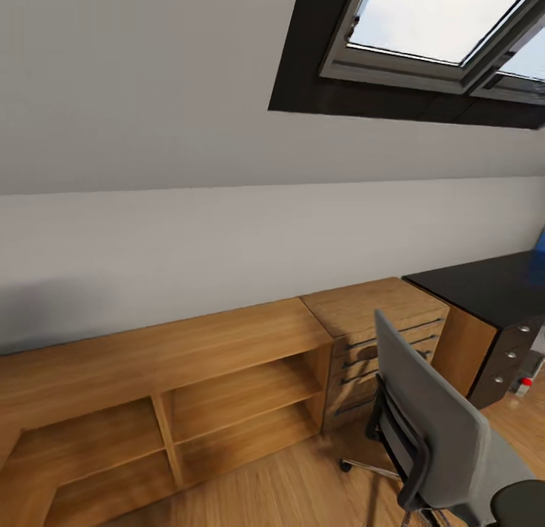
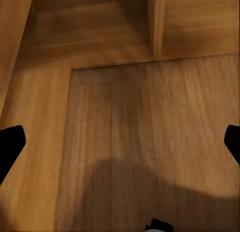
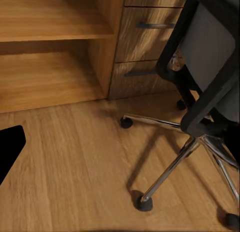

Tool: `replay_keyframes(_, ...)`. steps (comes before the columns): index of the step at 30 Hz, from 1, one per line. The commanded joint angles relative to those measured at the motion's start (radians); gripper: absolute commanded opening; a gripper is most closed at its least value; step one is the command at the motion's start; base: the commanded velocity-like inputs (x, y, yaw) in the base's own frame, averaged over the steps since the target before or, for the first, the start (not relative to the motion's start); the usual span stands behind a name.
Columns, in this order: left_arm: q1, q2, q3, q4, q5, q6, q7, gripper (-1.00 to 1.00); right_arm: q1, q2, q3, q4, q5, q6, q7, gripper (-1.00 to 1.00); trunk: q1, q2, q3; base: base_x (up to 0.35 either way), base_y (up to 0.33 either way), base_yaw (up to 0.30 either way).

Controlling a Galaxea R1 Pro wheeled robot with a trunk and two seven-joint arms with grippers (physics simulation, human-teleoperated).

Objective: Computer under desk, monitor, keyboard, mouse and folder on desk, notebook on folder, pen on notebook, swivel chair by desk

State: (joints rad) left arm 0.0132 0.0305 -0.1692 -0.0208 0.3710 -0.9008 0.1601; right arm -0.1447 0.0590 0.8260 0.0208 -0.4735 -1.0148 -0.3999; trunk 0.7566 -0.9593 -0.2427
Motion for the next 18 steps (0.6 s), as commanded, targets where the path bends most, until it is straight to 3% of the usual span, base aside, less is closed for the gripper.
replay_keyframes(1,0.001,0.000,-0.009,-0.002,0.000,-0.001,0.011,1.00,-0.001,0.001,0.008,0.002,-0.004,-0.002,-0.005,1.00,0.000,-0.001,-0.001,0.000,0.000,-0.291)
replay_keyframes(18,0.001,0.000,-0.009,-0.002,0.000,-0.001,0.009,1.00,-0.001,0.001,0.010,0.002,-0.004,-0.003,-0.005,1.00,0.000,-0.001,0.006,0.000,0.000,-0.291)
